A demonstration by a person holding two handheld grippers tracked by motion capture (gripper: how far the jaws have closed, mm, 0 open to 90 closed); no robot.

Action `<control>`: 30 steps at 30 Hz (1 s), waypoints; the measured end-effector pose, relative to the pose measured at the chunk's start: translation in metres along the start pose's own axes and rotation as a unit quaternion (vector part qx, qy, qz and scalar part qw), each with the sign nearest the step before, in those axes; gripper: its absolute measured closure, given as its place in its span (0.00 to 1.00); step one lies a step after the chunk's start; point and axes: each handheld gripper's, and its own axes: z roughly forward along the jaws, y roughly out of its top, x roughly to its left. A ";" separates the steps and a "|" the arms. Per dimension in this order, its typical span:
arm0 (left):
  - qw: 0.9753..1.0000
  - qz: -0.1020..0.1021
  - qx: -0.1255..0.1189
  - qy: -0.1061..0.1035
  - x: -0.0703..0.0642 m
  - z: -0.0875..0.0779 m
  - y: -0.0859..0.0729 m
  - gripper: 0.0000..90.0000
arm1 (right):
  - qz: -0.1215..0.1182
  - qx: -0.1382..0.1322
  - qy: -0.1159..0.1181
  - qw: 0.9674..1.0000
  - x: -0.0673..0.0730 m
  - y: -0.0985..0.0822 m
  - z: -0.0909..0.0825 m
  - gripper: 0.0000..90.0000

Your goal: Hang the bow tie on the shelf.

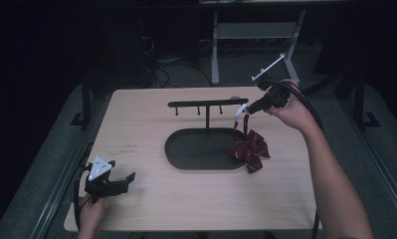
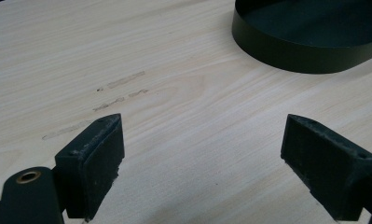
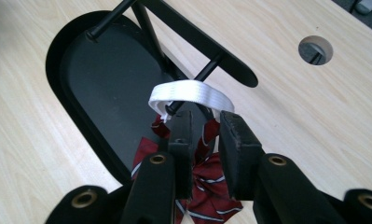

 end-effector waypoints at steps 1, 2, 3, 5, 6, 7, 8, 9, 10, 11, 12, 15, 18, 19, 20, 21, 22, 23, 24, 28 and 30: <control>1.000 0.000 0.000 0.000 0.000 0.000 0.000 0.15 | 0.001 0.001 0.001 1.000 0.000 -0.001 0.000 0.81; 1.000 0.000 -0.001 0.000 0.000 0.000 0.000 0.14 | 0.000 0.000 0.005 1.000 0.000 -0.001 0.000 0.81; 1.000 0.000 -0.001 0.000 0.000 0.000 0.000 0.14 | 0.000 -0.001 0.008 1.000 0.000 -0.002 0.000 0.81; 1.000 0.001 -0.002 0.000 0.000 0.000 0.000 0.14 | 0.000 -0.001 0.012 1.000 0.000 -0.003 -0.001 0.79; 1.000 0.001 -0.002 0.001 0.000 0.000 0.000 0.14 | 0.000 -0.002 0.013 1.000 0.000 -0.004 -0.002 0.79; 1.000 0.001 -0.002 0.001 0.000 0.000 0.000 0.15 | 0.001 -0.003 0.014 1.000 0.000 -0.005 -0.002 0.78; 1.000 0.002 -0.001 0.001 0.000 0.000 0.000 0.14 | 0.001 -0.003 0.015 1.000 -0.001 -0.006 -0.002 0.78; 1.000 0.001 -0.001 0.001 0.000 0.000 0.000 0.15 | 0.003 -0.003 0.016 1.000 -0.001 -0.007 -0.002 0.78; 1.000 0.000 0.000 0.000 0.000 0.000 0.000 0.14 | 0.003 -0.002 0.017 1.000 -0.002 -0.008 -0.002 0.77; 1.000 0.001 0.001 0.000 0.000 0.000 0.000 0.15 | 0.003 -0.001 0.016 1.000 -0.002 -0.009 -0.002 0.77; 1.000 0.001 0.001 0.000 0.000 0.000 0.000 0.14 | 0.005 -0.001 0.016 1.000 -0.003 -0.010 -0.002 0.77; 1.000 0.001 -0.001 0.001 0.000 0.000 0.000 0.14 | 0.009 -0.001 0.017 1.000 -0.004 -0.014 -0.001 0.77; 1.000 0.001 -0.001 0.000 -0.001 0.000 0.000 0.15 | 0.010 0.001 0.018 1.000 -0.006 -0.018 0.001 0.76; 1.000 0.003 0.000 -0.001 -0.001 0.000 0.000 0.14 | 0.010 0.000 0.020 1.000 -0.006 -0.018 0.001 0.76; 1.000 0.004 -0.001 -0.001 -0.001 0.000 0.000 0.14 | 0.012 0.001 0.021 1.000 -0.006 -0.019 0.002 0.75; 1.000 0.005 -0.001 -0.001 -0.001 0.000 0.000 0.15 | 0.013 0.002 0.022 1.000 -0.006 -0.020 0.002 0.75; 1.000 0.006 0.000 -0.001 -0.001 -0.001 0.000 0.14 | 0.013 0.002 0.022 1.000 -0.006 -0.021 0.002 0.75; 1.000 0.005 0.001 -0.001 -0.001 -0.001 0.000 0.14 | 0.014 0.002 0.023 1.000 -0.006 -0.022 0.002 0.74; 1.000 0.005 0.001 -0.002 -0.001 0.000 0.000 0.15 | 0.015 0.003 0.023 1.000 -0.006 -0.022 0.002 0.74; 1.000 0.006 -0.001 -0.003 0.000 -0.001 0.001 0.15 | 0.018 0.000 0.024 1.000 -0.007 -0.027 0.002 0.72; 1.000 0.006 -0.001 -0.003 0.000 -0.001 0.001 0.15 | 0.020 0.000 0.025 0.999 -0.007 -0.029 0.003 0.72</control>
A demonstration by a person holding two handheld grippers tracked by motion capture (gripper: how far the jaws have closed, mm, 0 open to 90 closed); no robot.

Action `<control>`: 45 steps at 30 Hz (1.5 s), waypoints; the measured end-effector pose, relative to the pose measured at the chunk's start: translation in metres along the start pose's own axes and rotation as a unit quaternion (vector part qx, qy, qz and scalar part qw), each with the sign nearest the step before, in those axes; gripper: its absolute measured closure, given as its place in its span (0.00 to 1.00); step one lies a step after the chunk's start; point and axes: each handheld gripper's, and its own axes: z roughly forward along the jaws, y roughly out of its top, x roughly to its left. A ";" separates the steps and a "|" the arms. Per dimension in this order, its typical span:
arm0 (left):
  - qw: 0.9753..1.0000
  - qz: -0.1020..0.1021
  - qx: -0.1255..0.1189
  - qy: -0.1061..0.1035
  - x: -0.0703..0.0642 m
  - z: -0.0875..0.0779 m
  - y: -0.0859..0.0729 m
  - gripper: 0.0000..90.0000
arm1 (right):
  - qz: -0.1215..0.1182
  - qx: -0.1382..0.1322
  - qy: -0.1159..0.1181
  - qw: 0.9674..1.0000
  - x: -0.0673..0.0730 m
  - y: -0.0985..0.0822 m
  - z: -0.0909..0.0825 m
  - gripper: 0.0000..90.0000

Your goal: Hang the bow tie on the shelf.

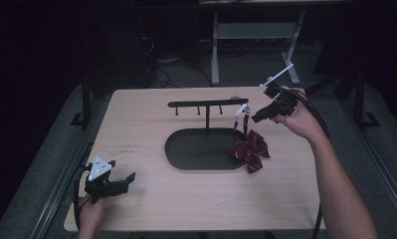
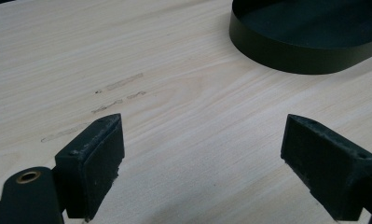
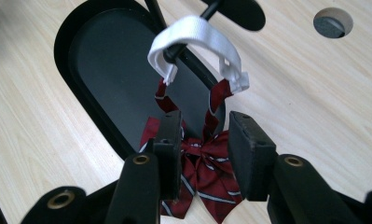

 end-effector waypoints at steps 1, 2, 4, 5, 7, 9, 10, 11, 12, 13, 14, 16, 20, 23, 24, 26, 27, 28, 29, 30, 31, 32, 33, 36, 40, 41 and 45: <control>1.000 0.000 0.000 0.000 0.000 0.000 0.000 0.15 | 0.001 0.001 0.002 1.000 0.000 -0.001 0.000 0.71; 1.000 0.000 0.000 0.000 0.000 0.000 0.000 0.15 | 0.003 0.002 0.002 1.000 0.000 -0.003 0.000 0.71; 1.000 0.000 -0.001 0.000 -0.001 0.000 0.000 0.14 | 0.004 -0.001 0.003 1.000 -0.001 -0.005 0.000 0.70; 1.000 -0.001 -0.002 -0.001 -0.001 0.000 -0.001 0.15 | 0.004 0.000 0.003 1.000 -0.001 -0.006 0.000 0.70; 1.000 -0.002 0.000 -0.001 -0.001 0.000 0.000 0.14 | 0.006 -0.002 0.004 1.000 -0.001 -0.009 0.000 0.69; 1.000 -0.001 -0.001 -0.002 -0.002 0.000 0.000 0.14 | 0.008 -0.004 0.005 1.000 -0.001 -0.011 0.000 0.68; 1.000 0.000 -0.002 -0.002 -0.002 0.000 0.000 0.15 | 0.007 -0.005 0.006 1.000 -0.001 -0.012 -0.001 0.68; 1.000 0.002 -0.001 -0.002 -0.002 0.000 0.000 0.15 | 0.009 -0.006 0.005 1.000 0.000 -0.013 -0.001 0.68; 1.000 0.003 -0.001 -0.002 -0.002 0.000 0.000 0.15 | 0.010 -0.007 0.007 1.000 0.000 -0.014 -0.002 0.68; 1.000 0.002 0.000 -0.002 -0.003 0.000 0.000 0.15 | 0.009 -0.007 0.007 1.000 -0.001 -0.014 -0.002 0.67; 1.000 0.000 -0.003 -0.002 -0.003 0.000 0.000 0.14 | 0.011 -0.006 0.005 1.000 -0.001 -0.015 -0.002 0.67; 1.000 0.001 -0.002 -0.001 -0.002 0.000 0.000 0.15 | 0.012 -0.008 0.006 1.000 -0.001 -0.017 -0.004 0.66; 1.000 -0.001 -0.003 0.000 -0.002 0.000 0.000 0.15 | 0.013 -0.011 0.006 1.000 -0.001 -0.019 -0.004 0.64; 1.000 0.002 -0.001 0.000 -0.002 -0.001 0.000 0.15 | 0.011 -0.011 0.007 1.000 0.000 -0.021 -0.003 0.62; 1.000 0.002 -0.001 0.000 -0.002 -0.001 0.000 0.14 | 0.013 -0.010 0.008 1.000 0.000 -0.023 -0.002 0.62; 1.000 0.002 -0.002 0.000 -0.002 -0.001 0.000 0.14 | 0.013 -0.010 0.009 1.000 0.000 -0.024 -0.001 0.62; 1.000 0.003 0.000 0.000 -0.002 -0.001 0.000 0.15 | 0.013 -0.011 0.009 1.000 0.000 -0.025 -0.001 0.61; 1.000 0.004 0.001 0.000 -0.002 -0.001 0.000 0.14 | 0.014 -0.011 0.010 1.000 -0.001 -0.026 0.000 0.61; 1.000 0.004 0.000 0.001 -0.002 -0.002 0.000 0.14 | 0.014 -0.011 0.011 1.000 -0.001 -0.027 0.000 0.61; 1.000 0.004 0.000 0.001 -0.002 -0.002 0.000 0.15 | 0.015 -0.008 0.011 1.000 -0.001 -0.028 0.001 0.61; 1.000 0.004 0.000 0.000 -0.002 -0.002 0.000 0.15 | 0.015 -0.009 0.010 1.000 -0.001 -0.029 0.002 0.61; 1.000 0.004 0.000 0.000 -0.002 -0.002 0.000 0.15 | 0.016 -0.008 0.011 1.000 -0.001 -0.030 0.003 0.61; 1.000 0.004 0.000 0.000 -0.002 -0.001 0.000 0.14 | 0.016 -0.007 0.011 1.000 -0.001 -0.031 0.003 0.61; 1.000 0.003 0.000 0.000 -0.002 -0.001 0.000 0.14 | 0.018 -0.007 0.014 1.000 -0.001 -0.033 0.003 0.61; 1.000 0.004 0.000 0.000 -0.002 -0.002 0.000 0.14 | 0.020 -0.010 0.017 1.000 -0.001 -0.037 0.002 0.61; 1.000 0.004 0.000 0.000 -0.002 -0.002 0.000 0.15 | 0.022 -0.010 0.018 1.000 -0.001 -0.038 0.002 0.61; 1.000 0.006 0.000 0.000 -0.002 -0.002 0.000 0.14 | 0.026 -0.013 0.023 0.999 -0.001 -0.042 0.002 0.60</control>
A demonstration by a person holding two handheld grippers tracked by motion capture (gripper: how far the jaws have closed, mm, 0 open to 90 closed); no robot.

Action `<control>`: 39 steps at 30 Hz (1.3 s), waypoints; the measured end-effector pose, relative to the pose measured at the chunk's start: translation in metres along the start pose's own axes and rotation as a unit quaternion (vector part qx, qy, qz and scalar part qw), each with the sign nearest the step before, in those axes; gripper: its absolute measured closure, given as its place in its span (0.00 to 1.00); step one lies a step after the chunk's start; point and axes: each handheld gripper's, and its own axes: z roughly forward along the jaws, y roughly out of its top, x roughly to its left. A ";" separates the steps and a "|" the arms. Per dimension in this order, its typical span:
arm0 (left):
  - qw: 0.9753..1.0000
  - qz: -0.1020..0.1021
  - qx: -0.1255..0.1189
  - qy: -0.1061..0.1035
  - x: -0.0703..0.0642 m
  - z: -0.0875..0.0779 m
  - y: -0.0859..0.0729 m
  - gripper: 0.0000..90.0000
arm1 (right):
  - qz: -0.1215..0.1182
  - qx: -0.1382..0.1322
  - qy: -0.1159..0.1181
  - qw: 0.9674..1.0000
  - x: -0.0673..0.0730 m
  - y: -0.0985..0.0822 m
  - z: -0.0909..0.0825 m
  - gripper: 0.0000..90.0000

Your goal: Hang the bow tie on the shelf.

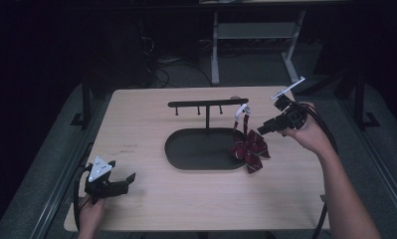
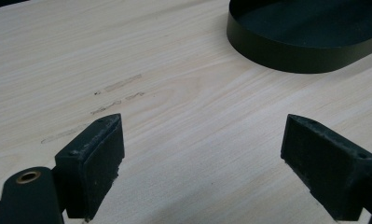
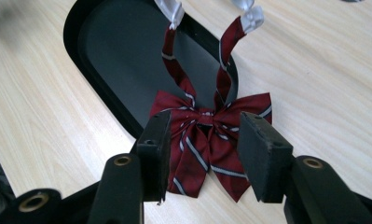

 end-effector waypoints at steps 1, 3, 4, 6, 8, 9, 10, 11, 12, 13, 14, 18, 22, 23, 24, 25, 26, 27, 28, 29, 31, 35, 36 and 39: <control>1.000 -0.001 -0.001 0.000 0.000 0.000 0.000 0.14 | 0.000 0.001 -0.001 1.000 0.000 -0.001 0.000 0.60; 1.000 -0.001 -0.001 0.000 0.000 0.000 0.000 0.15 | 0.002 -0.001 0.002 1.000 0.000 -0.002 0.000 0.60; 1.000 -0.001 -0.002 0.000 0.000 0.000 0.000 0.15 | 0.002 -0.002 0.003 1.000 0.000 -0.003 0.001 0.60; 1.000 -0.001 -0.001 0.001 0.000 -0.001 0.000 0.15 | 0.005 -0.002 0.004 1.000 0.000 -0.005 0.001 0.60; 1.000 -0.001 -0.001 0.001 0.000 -0.001 0.000 0.14 | 0.004 -0.003 0.007 1.000 -0.001 -0.006 0.002 0.60; 1.000 0.000 -0.001 0.001 0.000 -0.001 0.000 0.14 | 0.006 -0.002 0.007 1.000 0.000 -0.007 0.003 0.60; 1.000 0.000 -0.001 0.001 0.000 -0.001 0.000 0.14 | 0.005 -0.001 0.007 1.000 -0.001 -0.008 0.004 0.60; 1.000 -0.001 -0.003 0.001 0.000 0.000 -0.001 0.15 | 0.007 0.000 0.006 1.000 0.000 -0.009 0.004 0.60; 1.000 -0.001 -0.001 0.001 0.000 -0.001 0.000 0.14 | 0.007 0.001 0.007 1.000 -0.001 -0.010 0.005 0.60; 1.000 0.000 -0.001 0.000 0.000 -0.001 0.000 0.15 | 0.009 0.002 0.008 1.000 -0.001 -0.011 0.006 0.59; 1.000 0.000 -0.001 0.000 0.000 0.000 0.000 0.15 | 0.008 0.005 0.006 1.000 -0.001 -0.012 0.006 0.59; 1.000 0.000 -0.003 0.001 0.000 0.000 -0.001 0.14 | 0.010 0.003 0.008 1.000 -0.002 -0.015 0.008 0.59; 1.000 -0.001 -0.003 0.001 0.000 -0.001 -0.001 0.14 | 0.012 0.003 0.010 1.000 -0.002 -0.019 0.008 0.59; 1.000 -0.001 -0.003 0.001 0.000 -0.001 -0.001 0.14 | 0.013 0.004 0.010 1.000 -0.002 -0.020 0.008 0.59; 1.000 -0.001 -0.003 0.002 0.000 0.000 -0.001 0.15 | 0.012 0.003 0.011 1.000 -0.002 -0.021 0.008 0.59; 1.000 -0.001 -0.003 0.002 0.000 -0.001 -0.001 0.15 | 0.012 0.003 0.010 1.000 -0.002 -0.021 0.008 0.59; 1.000 -0.001 -0.003 0.002 -0.001 -0.001 -0.001 0.15 | 0.013 0.002 0.011 1.000 -0.002 -0.022 0.008 0.59; 1.000 -0.001 -0.003 0.002 -0.001 -0.001 -0.001 0.15 | 0.012 0.002 0.012 1.000 -0.002 -0.023 0.008 0.59; 1.000 -0.001 -0.003 0.002 0.000 0.000 -0.001 0.14 | 0.012 0.001 0.013 1.000 -0.002 -0.023 0.008 0.59; 1.000 -0.001 -0.003 0.002 0.000 0.000 -0.001 0.14 | 0.012 0.004 0.011 1.000 -0.002 -0.024 0.008 0.59; 1.000 -0.001 -0.003 0.002 0.000 0.000 -0.001 0.14 | 0.013 0.004 0.011 1.000 -0.002 -0.025 0.008 0.59; 1.000 -0.001 -0.003 0.001 0.000 0.000 -0.001 0.15 | 0.013 0.002 0.011 1.000 -0.001 -0.028 0.007 0.59; 1.000 -0.001 -0.003 0.002 0.000 -0.001 -0.001 0.15 | 0.014 0.002 0.012 1.000 -0.001 -0.029 0.008 0.59; 1.000 -0.001 -0.002 0.001 0.000 0.000 -0.001 0.14 | 0.018 0.003 0.013 1.000 -0.003 -0.033 0.008 0.59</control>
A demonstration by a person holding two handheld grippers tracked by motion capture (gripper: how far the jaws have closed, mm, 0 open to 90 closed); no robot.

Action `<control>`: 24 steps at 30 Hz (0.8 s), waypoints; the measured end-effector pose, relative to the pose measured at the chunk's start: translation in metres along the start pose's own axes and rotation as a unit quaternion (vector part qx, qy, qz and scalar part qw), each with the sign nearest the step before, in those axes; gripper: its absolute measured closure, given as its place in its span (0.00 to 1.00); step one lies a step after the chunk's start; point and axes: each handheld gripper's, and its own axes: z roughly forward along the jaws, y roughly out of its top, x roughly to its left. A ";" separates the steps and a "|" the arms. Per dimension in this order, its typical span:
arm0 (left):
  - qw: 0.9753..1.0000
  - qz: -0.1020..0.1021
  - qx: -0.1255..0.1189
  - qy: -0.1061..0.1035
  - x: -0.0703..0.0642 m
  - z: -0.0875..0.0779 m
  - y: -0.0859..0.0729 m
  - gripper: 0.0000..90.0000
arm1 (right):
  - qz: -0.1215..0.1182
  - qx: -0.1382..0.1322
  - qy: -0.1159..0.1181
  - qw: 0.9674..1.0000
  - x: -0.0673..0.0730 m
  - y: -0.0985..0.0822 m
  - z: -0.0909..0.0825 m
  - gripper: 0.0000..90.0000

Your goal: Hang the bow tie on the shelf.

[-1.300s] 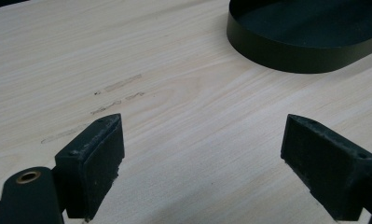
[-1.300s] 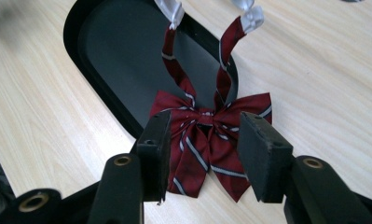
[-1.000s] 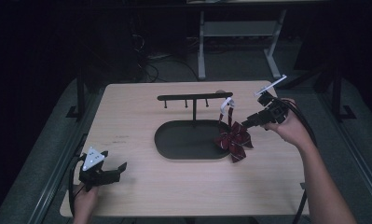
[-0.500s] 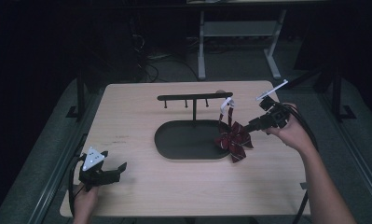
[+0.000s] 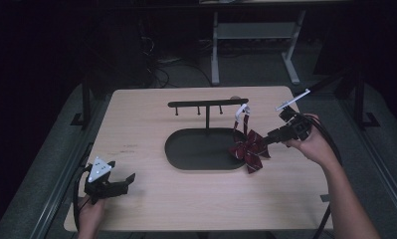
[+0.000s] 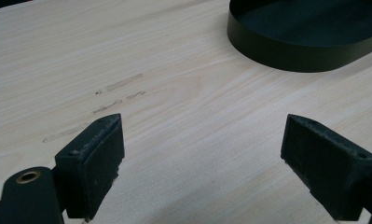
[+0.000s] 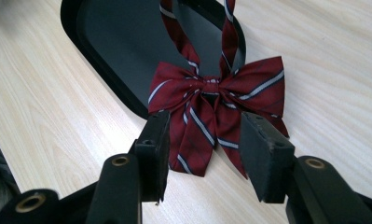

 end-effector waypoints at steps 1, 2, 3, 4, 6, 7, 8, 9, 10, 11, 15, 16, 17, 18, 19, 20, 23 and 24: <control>1.000 0.001 0.002 0.000 0.000 0.000 0.000 0.14 | 0.001 -0.001 -0.001 1.000 -0.001 -0.001 0.000 0.59; 1.000 0.000 -0.001 0.000 0.000 0.000 0.000 0.15 | 0.003 0.000 0.000 1.000 -0.001 -0.002 0.000 0.59; 1.000 0.000 0.000 0.000 0.000 0.000 0.000 0.14 | 0.004 0.000 0.000 1.000 -0.001 -0.004 0.001 0.59; 1.000 0.000 0.000 -0.001 0.000 0.000 0.000 0.15 | 0.005 0.000 0.001 1.000 -0.002 -0.005 0.001 0.59; 1.000 0.002 0.002 -0.001 -0.001 0.000 0.000 0.14 | 0.007 0.001 0.001 1.000 -0.003 -0.008 0.001 0.59; 1.000 0.003 0.002 -0.002 -0.001 0.000 0.000 0.14 | 0.008 -0.001 0.001 1.000 -0.004 -0.009 0.000 0.59; 1.000 0.002 0.001 -0.002 -0.001 0.000 0.000 0.14 | 0.009 -0.002 0.002 1.000 -0.004 -0.010 0.000 0.59; 1.000 0.002 0.001 -0.001 -0.001 0.000 0.000 0.15 | 0.010 -0.003 0.002 1.000 -0.005 -0.011 0.000 0.59; 1.000 0.002 0.002 -0.001 -0.001 0.000 0.000 0.15 | 0.011 -0.003 0.002 1.000 -0.005 -0.011 -0.001 0.59; 1.000 0.002 0.003 -0.001 -0.001 0.000 0.000 0.15 | 0.011 -0.004 0.001 1.000 -0.005 -0.013 -0.001 0.59; 1.000 -0.001 0.000 0.000 0.000 0.000 0.000 0.15 | 0.015 -0.005 0.000 1.000 -0.007 -0.017 -0.002 0.58; 1.000 -0.001 0.000 0.000 0.000 0.000 0.000 0.15 | 0.016 -0.006 0.001 1.000 -0.007 -0.019 -0.001 0.58; 1.000 -0.001 0.000 0.001 0.000 0.000 0.000 0.14 | 0.018 -0.006 0.001 1.000 -0.007 -0.019 -0.001 0.58; 1.000 0.000 0.001 0.000 0.000 0.001 0.000 0.14 | 0.018 -0.006 0.002 1.000 -0.008 -0.021 -0.001 0.58; 1.000 0.000 0.001 0.000 0.000 0.001 0.000 0.14 | 0.020 -0.005 0.001 1.000 -0.008 -0.022 -0.001 0.58; 1.000 0.000 0.001 0.000 0.000 0.001 0.000 0.14 | 0.021 -0.003 0.000 1.000 -0.008 -0.023 0.000 0.58; 1.000 0.002 0.002 0.000 0.000 0.001 0.000 0.14 | 0.022 -0.004 0.000 1.000 -0.008 -0.026 0.000 0.58; 1.000 0.002 0.002 0.000 0.000 0.001 0.000 0.14 | 0.021 -0.004 0.000 1.000 -0.008 -0.027 0.000 0.58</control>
